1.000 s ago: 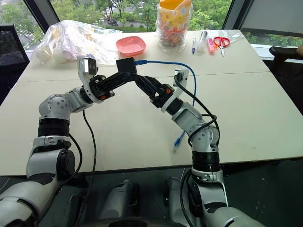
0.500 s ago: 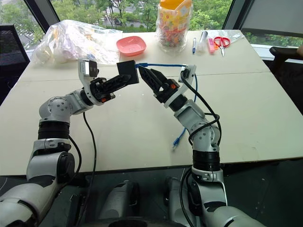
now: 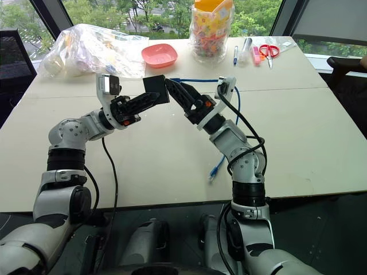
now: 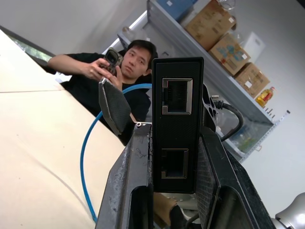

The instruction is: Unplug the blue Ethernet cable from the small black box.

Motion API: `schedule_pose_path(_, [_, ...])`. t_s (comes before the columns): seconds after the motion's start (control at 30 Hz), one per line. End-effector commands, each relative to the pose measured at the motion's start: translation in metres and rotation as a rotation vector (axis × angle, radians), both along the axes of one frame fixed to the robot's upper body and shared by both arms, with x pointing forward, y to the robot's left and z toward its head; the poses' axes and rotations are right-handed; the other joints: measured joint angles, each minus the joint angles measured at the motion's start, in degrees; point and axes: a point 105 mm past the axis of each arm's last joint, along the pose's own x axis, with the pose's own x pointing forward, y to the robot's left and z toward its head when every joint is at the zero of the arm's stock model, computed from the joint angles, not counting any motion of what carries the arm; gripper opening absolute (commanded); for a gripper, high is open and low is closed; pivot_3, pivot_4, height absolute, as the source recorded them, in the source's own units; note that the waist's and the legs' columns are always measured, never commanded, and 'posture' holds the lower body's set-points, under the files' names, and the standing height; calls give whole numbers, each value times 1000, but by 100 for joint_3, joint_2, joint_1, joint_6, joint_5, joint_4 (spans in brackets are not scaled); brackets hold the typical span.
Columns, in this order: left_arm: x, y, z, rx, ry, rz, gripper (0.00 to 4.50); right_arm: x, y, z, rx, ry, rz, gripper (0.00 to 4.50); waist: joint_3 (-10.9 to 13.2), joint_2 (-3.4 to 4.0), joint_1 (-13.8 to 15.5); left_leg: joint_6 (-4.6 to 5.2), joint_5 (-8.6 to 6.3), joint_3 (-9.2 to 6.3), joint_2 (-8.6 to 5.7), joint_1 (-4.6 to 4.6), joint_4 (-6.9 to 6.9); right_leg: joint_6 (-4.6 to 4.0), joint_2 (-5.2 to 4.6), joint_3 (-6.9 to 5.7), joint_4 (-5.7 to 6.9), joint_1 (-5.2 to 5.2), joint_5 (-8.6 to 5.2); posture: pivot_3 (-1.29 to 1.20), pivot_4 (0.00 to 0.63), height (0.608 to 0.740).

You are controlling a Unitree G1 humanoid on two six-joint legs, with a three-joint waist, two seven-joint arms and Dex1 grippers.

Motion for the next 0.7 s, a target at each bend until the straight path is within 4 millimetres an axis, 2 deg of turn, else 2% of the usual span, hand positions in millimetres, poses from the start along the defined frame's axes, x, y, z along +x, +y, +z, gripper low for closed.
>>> schedule_pose_path(0.03, [-5,-3,10,-14,-49,-20,509,-7,4,17,22,-66,33,3706,0,0,0,0,0,0,0,0,0,0,0,0,0,0,0,0,150,740])
schedule_pose_path(0.13, [-5,-4,10,-15,-49,-23,509,-8,6,17,21,-64,41,2660,0,0,-1,0,0,0,0,0,0,0,0,0,0,0,0,0,150,740])
schedule_pose_path(0.27, [-6,-6,9,-12,-50,-33,509,-8,7,16,22,-61,48,435,0,0,0,0,0,0,0,0,0,0,0,0,0,0,0,0,150,740])
schedule_pose_path(0.3, [-6,-6,9,-10,-50,-35,509,-8,8,16,23,-60,56,22,0,0,0,0,0,0,0,0,0,0,0,0,0,0,0,0,150,740])
schedule_pose_path(0.5, [-2,-3,7,5,-52,-11,509,-8,8,15,41,-34,80,22,0,0,1,0,0,-1,0,-2,0,-1,0,-1,-2,0,-1,0,150,740])
schedule_pose_path(0.7, [5,21,13,22,-69,74,509,7,-18,16,82,2,-28,22,0,0,-10,0,0,-1,1,-2,-1,-1,0,-1,-2,-2,-1,0,150,740])
